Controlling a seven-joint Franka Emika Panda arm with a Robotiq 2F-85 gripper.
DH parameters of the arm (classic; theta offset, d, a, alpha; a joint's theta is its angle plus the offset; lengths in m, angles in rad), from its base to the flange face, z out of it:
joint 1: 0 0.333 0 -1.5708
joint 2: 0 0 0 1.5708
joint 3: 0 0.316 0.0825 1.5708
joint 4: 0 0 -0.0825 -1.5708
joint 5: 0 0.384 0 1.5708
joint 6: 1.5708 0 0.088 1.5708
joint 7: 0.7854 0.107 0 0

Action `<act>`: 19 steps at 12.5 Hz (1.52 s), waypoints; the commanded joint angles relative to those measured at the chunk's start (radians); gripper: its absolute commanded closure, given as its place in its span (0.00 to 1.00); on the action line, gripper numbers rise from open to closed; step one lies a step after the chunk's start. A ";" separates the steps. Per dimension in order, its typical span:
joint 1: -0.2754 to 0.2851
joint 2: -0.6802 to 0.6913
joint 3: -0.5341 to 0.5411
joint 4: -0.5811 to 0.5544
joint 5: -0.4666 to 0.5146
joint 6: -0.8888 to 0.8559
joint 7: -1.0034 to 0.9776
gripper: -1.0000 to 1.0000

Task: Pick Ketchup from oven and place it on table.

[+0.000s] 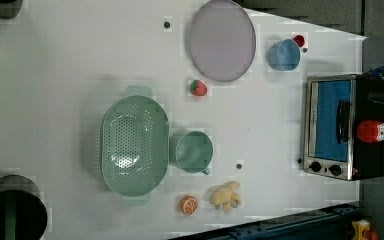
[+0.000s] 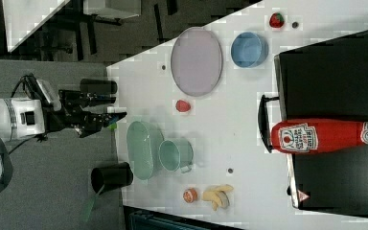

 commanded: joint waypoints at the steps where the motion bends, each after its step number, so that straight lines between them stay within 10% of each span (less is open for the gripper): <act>1: -0.027 -0.316 -0.056 -0.209 -0.047 -0.146 -0.141 0.08; 16: -0.091 0.022 -0.556 -0.187 -0.044 0.301 -0.145 0.00; 19: -0.094 0.160 -0.616 -0.162 0.091 0.343 -0.125 0.00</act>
